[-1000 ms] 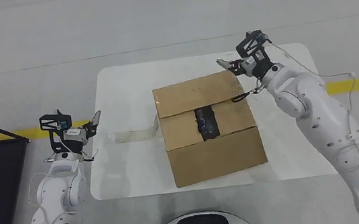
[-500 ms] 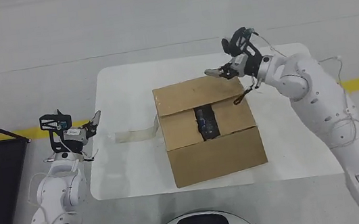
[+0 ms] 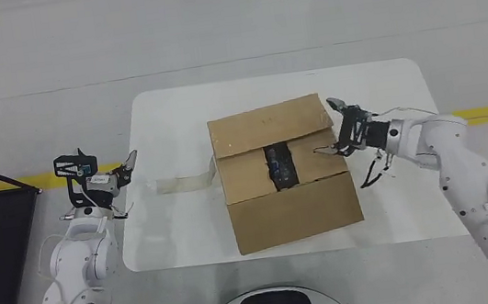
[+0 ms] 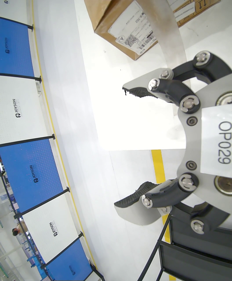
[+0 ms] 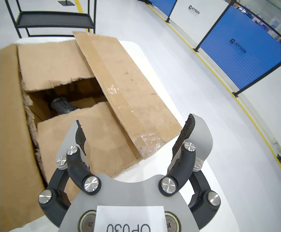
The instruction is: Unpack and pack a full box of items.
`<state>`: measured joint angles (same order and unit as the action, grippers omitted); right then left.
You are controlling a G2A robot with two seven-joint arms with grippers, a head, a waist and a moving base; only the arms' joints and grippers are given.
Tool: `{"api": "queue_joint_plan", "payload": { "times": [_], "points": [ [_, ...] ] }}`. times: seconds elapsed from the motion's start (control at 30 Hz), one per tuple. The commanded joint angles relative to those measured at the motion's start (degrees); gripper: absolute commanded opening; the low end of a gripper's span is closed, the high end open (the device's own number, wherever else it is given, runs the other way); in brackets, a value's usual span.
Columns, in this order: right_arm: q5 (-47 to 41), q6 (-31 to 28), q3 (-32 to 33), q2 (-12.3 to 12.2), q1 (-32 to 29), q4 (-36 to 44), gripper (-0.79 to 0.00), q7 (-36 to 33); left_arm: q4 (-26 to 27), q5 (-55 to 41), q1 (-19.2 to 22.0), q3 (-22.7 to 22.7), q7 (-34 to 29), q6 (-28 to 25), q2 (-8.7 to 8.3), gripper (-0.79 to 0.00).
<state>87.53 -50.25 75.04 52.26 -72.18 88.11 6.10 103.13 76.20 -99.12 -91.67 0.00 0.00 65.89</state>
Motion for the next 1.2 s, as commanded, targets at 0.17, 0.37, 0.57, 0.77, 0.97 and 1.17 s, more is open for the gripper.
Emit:
{"api": "queue_joint_plan", "payload": {
  "times": [0.17,0.37,0.57,0.77,0.97,1.17],
  "points": [
    [0.77,5.86,-3.9,1.19,3.84,-4.83,0.0,0.08,0.0,0.0,0.0,0.0,0.0,0.0,0.0,0.0],
    [-3.96,15.33,-4.02,2.28,5.41,-5.55,0.0,-1.66,0.0,0.0,0.0,0.0,0.0,0.0,0.0,0.0],
    [-16.42,31.72,-5.44,4.59,6.12,-3.18,0.0,-6.72,0.0,0.0,0.0,0.0,0.0,0.0,0.0,0.0],
    [-19.29,42.44,-10.84,7.06,13.07,-3.22,0.0,-18.04,0.0,0.0,0.0,0.0,0.0,0.0,0.0,0.0],
    [-21.28,47.8,-20.37,11.01,24.08,-12.72,0.0,-29.35,0.0,0.0,0.0,0.0,0.0,0.0,0.0,0.0],
    [-24.33,50.06,-26.61,14.74,31.7,-23.11,0.0,-35.28,0.0,0.0,0.0,0.0,0.0,0.0,0.0,0.0]
  ]
}}
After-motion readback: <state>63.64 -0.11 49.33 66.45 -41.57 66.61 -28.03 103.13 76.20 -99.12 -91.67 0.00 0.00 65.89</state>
